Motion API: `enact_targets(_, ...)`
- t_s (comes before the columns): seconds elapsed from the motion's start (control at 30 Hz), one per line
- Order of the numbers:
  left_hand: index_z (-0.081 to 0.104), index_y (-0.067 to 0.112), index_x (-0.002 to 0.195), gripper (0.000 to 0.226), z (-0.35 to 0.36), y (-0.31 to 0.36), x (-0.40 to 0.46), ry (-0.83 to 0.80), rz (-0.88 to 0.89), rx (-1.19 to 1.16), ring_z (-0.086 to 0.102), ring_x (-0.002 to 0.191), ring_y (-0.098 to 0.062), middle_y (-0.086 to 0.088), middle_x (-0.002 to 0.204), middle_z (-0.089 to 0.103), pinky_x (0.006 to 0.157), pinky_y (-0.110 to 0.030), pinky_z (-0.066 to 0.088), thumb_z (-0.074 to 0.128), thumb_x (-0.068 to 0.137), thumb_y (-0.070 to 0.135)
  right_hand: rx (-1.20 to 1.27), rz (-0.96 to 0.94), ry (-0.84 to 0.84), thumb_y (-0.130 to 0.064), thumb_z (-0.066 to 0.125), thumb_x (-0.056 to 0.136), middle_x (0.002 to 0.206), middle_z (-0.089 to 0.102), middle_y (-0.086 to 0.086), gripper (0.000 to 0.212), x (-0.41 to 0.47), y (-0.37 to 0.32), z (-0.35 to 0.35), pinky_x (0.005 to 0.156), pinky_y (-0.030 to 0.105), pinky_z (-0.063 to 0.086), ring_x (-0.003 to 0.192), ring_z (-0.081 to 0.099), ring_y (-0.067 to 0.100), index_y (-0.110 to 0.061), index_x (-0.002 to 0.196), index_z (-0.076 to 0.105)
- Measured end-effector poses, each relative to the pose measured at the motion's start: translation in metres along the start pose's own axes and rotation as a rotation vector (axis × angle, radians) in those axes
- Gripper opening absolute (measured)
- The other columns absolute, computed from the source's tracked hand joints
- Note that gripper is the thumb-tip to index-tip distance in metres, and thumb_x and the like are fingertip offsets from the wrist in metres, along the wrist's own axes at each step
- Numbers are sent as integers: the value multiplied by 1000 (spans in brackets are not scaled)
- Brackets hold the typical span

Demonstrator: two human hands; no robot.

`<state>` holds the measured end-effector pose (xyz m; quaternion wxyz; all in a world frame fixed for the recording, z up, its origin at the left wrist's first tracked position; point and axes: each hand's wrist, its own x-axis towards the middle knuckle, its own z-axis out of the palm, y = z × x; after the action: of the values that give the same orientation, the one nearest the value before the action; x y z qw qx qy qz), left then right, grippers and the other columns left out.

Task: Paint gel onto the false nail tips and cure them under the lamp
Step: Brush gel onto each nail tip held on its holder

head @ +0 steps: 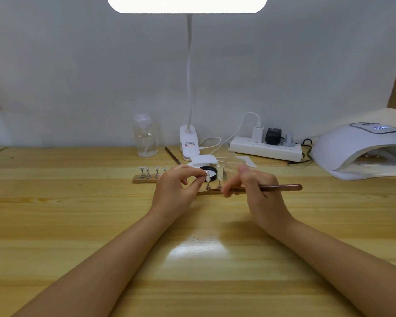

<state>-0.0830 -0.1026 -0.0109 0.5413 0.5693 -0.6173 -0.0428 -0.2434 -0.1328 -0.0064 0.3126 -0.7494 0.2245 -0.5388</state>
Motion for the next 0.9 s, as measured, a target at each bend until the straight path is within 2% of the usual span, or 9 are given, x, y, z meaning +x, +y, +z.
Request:
enact_targets(0.07,72,23,85,13,0,0,0,2,3,-5,44,64,-8,20,74,59,79,-46,42,70,78,12,-20,-23,43,-38,34,90,69,66,-6,46,-1,-1,-1,74,26,51,72,63,10,-17,67,66)
enact_targets(0.2,73,19,86,12,0,-2,0,-6,15,5,41,61,-6,21,73,57,67,-30,37,70,78,11,-167,-38,40,-25,34,92,80,64,-15,35,3,-2,0,78,30,50,83,60,5,-21,78,65)
enact_targets(0.37,72,22,85,14,0,-4,1,-17,15,1,40,63,-7,20,73,58,64,-22,34,70,78,10,59,56,13,-37,40,90,59,65,-7,43,-2,-1,2,63,15,49,63,62,5,-17,64,67)
enact_targets(0.47,73,19,85,14,0,-4,1,-17,25,11,41,62,-5,22,73,58,60,-15,33,70,77,8,-50,-37,75,-36,36,92,70,65,-12,40,1,0,3,67,19,49,71,62,3,-20,70,66)
enact_targets(0.53,73,18,85,13,0,-5,1,-18,25,17,41,61,-5,22,73,58,60,-14,33,70,77,7,-110,-31,51,-28,36,93,74,65,-13,39,2,1,3,71,20,48,76,61,2,-19,73,67)
enact_targets(0.63,73,18,84,14,0,-5,1,-15,30,24,44,64,-6,18,74,60,62,-15,34,71,77,6,-24,38,24,-36,39,92,63,65,-9,42,-1,2,3,63,12,45,65,62,2,-20,64,66)
enact_targets(0.73,74,16,85,14,0,-5,2,-12,28,22,49,68,-13,14,75,61,64,-21,38,70,77,5,-85,-57,79,-39,33,90,69,64,-15,42,-2,1,3,62,8,42,67,59,-4,-21,71,66)
enact_targets(0.8,73,16,85,15,0,-6,2,-16,28,24,48,68,-12,12,76,62,64,-20,37,70,77,5,-148,-60,75,-36,35,93,76,64,-17,39,-1,2,4,66,14,46,73,59,-3,-20,77,67)
enact_targets(0.9,73,17,87,15,0,-6,2,-25,18,22,50,71,-18,9,78,64,65,-24,39,70,78,6,-104,19,53,-37,36,93,66,65,-10,47,-3,4,5,68,26,50,68,62,4,-16,66,68)
